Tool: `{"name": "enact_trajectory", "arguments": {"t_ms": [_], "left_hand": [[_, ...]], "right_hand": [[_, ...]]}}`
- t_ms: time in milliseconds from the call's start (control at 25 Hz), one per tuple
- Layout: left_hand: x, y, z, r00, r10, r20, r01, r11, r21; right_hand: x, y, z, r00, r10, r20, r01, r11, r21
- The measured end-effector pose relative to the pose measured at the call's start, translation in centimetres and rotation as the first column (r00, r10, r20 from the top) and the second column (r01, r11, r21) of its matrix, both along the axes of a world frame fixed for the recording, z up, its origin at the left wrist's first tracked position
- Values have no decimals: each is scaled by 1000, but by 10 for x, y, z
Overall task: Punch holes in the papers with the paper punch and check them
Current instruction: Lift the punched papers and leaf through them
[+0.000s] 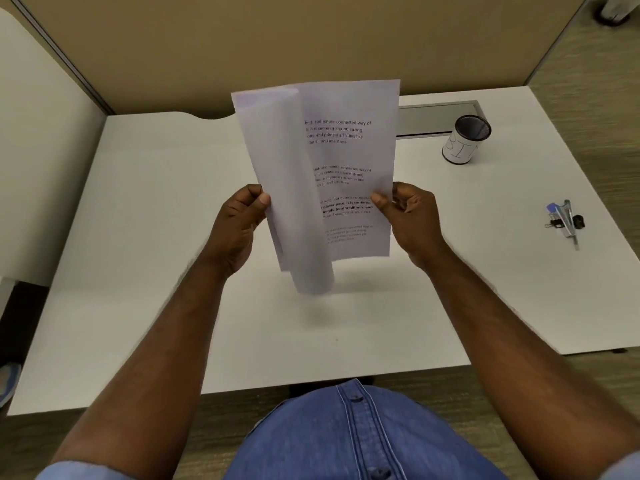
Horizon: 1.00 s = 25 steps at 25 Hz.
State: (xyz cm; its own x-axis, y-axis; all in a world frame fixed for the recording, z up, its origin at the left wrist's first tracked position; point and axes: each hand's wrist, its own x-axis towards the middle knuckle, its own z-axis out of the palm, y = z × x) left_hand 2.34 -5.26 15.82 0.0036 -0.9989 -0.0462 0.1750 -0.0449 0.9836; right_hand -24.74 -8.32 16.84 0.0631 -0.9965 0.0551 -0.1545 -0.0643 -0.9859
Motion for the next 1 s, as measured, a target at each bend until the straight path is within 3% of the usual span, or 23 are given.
{"name": "enact_trajectory", "arguments": {"t_ms": [320, 600, 1000], "left_hand": [[-6, 0, -3, 926, 200, 319, -173, 979, -111], [-16, 12, -7, 936, 194, 293, -144, 972, -184], [-11, 16, -13, 946, 217, 240, -190, 973, -133]], "right_hand": [[2, 4, -13, 984, -152, -90, 146, 987, -63], [12, 15, -19, 975, -160, -152, 143, 983, -115], [14, 11, -20, 953, -258, -162, 230, 958, -170]]}}
